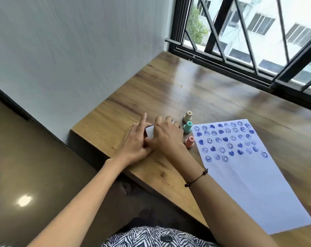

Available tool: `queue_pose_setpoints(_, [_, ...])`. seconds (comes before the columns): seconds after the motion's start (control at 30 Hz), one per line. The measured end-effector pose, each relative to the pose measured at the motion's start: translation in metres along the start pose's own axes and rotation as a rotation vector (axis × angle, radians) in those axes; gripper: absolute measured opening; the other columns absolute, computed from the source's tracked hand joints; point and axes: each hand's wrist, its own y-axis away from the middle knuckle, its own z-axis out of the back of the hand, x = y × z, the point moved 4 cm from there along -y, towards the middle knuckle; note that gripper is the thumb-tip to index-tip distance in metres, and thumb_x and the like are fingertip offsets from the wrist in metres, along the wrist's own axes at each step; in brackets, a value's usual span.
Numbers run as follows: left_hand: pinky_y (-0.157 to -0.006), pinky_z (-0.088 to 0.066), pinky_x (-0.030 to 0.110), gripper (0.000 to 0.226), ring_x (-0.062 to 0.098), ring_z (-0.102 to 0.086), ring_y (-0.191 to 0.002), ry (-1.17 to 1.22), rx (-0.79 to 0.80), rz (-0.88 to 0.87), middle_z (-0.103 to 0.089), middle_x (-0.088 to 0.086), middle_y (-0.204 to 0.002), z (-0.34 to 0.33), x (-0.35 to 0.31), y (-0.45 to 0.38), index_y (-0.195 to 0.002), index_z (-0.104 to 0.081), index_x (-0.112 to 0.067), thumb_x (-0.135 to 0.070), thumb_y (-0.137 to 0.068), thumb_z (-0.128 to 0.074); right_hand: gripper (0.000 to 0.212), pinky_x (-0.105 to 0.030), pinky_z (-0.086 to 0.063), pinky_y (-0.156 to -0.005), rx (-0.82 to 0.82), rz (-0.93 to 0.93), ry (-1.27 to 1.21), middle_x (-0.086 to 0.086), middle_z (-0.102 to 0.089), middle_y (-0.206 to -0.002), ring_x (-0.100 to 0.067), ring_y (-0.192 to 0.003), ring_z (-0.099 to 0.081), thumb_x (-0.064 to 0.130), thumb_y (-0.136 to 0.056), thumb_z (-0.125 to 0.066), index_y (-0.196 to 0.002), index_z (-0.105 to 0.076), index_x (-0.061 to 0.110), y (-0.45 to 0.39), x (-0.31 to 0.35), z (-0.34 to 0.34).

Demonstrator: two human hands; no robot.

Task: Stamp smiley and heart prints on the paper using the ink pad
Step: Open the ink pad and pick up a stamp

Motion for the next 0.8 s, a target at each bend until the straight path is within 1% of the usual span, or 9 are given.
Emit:
queue_pose_setpoints(0.13, [-0.102, -0.024, 0.023, 0.097, 0.027, -0.034, -0.131, 0.004, -0.012, 0.021, -0.034, 0.016, -0.144, -0.003, 0.006, -0.004, -0.143, 0.001, -0.017, -0.018, -0.076, -0.07, 0.062, -0.047, -0.045, -0.088, 0.066, 0.034, 0.061, -0.023, -0.048, -0.123, -0.044, -0.111, -0.046, 0.045, -0.068, -0.067, -0.111, -0.044, 0.007, -0.005, 0.001, 0.011])
queue_pose_setpoints(0.23, [-0.099, -0.022, 0.019, 0.102, 0.027, -0.035, -0.13, 0.009, -0.032, -0.005, -0.037, 0.016, -0.142, -0.005, 0.013, -0.008, -0.143, 0.004, -0.019, -0.023, -0.075, -0.071, 0.048, -0.038, -0.044, -0.079, 0.117, 0.146, 0.06, -0.011, -0.055, -0.096, -0.032, -0.093, -0.051, 0.049, -0.07, -0.061, -0.09, -0.05, 0.007, -0.011, 0.003, 0.03])
queue_pose_setpoints(0.3, [-0.106, -0.024, 0.029, 0.107, 0.026, -0.036, -0.129, -0.039, -0.034, -0.037, -0.04, 0.012, -0.141, -0.006, 0.016, -0.008, -0.142, 0.012, -0.019, -0.027, -0.074, -0.071, 0.042, -0.03, -0.04, -0.067, 0.152, 0.189, 0.031, -0.003, -0.048, -0.077, -0.025, -0.081, -0.047, 0.05, -0.076, -0.059, -0.069, -0.048, 0.01, -0.024, 0.004, 0.051])
queue_pose_setpoints(0.37, [-0.11, -0.027, 0.038, 0.112, 0.024, -0.038, -0.127, -0.117, -0.051, -0.098, -0.044, 0.005, -0.139, -0.008, 0.018, -0.007, -0.139, 0.02, -0.022, -0.031, -0.074, -0.071, 0.037, -0.026, -0.036, -0.054, 0.229, 0.186, 0.01, -0.002, -0.05, -0.067, -0.024, -0.073, -0.049, 0.049, -0.077, -0.059, -0.063, -0.053, 0.015, -0.044, 0.005, 0.07])
queue_pose_setpoints(0.43, [-0.11, -0.029, 0.041, 0.113, 0.023, -0.039, -0.126, -0.131, -0.075, -0.129, -0.045, 0.004, -0.138, -0.009, 0.02, -0.008, -0.135, 0.024, -0.027, -0.033, -0.073, -0.07, 0.027, -0.022, -0.042, -0.057, 0.43, 0.135, -0.045, -0.005, -0.058, -0.075, -0.026, -0.071, -0.058, 0.044, -0.076, -0.06, -0.07, -0.058, 0.018, -0.066, 0.004, 0.076])
queue_pose_setpoints(0.53, [-0.107, -0.028, 0.037, 0.115, 0.023, -0.039, -0.124, -0.114, -0.091, -0.137, -0.048, 0.004, -0.136, -0.01, 0.025, -0.009, -0.132, 0.029, -0.035, -0.036, -0.073, -0.07, 0.025, -0.041, -0.051, -0.081, 0.719, 0.08, -0.036, -0.011, -0.064, -0.1, -0.035, -0.082, -0.065, 0.041, -0.076, -0.058, -0.087, -0.059, 0.019, -0.092, 0.007, 0.074])
queue_pose_setpoints(0.6, [-0.105, -0.028, 0.033, 0.118, 0.021, -0.039, -0.121, -0.092, -0.104, -0.147, -0.049, 0.002, -0.134, -0.011, 0.027, -0.01, -0.13, 0.03, -0.04, -0.036, -0.071, -0.072, 0.036, -0.048, -0.051, -0.086, 0.826, 0.06, 0.053, -0.01, -0.065, -0.106, -0.037, -0.086, -0.068, 0.047, -0.071, -0.059, -0.094, -0.06, 0.021, -0.103, 0.014, 0.074])
queue_pose_setpoints(0.7, [-0.103, -0.027, 0.029, 0.119, 0.02, -0.04, -0.119, -0.092, -0.122, -0.169, -0.05, 0.001, -0.133, -0.013, 0.028, -0.011, -0.128, 0.031, -0.045, -0.037, -0.07, -0.073, 0.051, -0.052, -0.056, -0.073, 0.915, 0.021, 0.163, -0.01, -0.065, -0.11, -0.039, -0.091, -0.068, 0.051, -0.063, -0.064, -0.102, -0.061, 0.019, -0.119, 0.026, 0.074])
queue_pose_setpoints(0.8, [-0.101, -0.021, 0.021, 0.117, 0.018, -0.039, -0.118, -0.102, -0.13, -0.172, -0.05, 0.001, -0.132, -0.014, 0.031, -0.012, -0.13, 0.029, -0.043, -0.039, -0.07, -0.071, 0.047, -0.044, -0.057, -0.053, 0.894, 0.029, 0.271, -0.007, -0.064, -0.108, -0.035, -0.094, -0.063, 0.055, -0.068, -0.064, -0.098, -0.063, 0.019, -0.133, 0.036, 0.073])
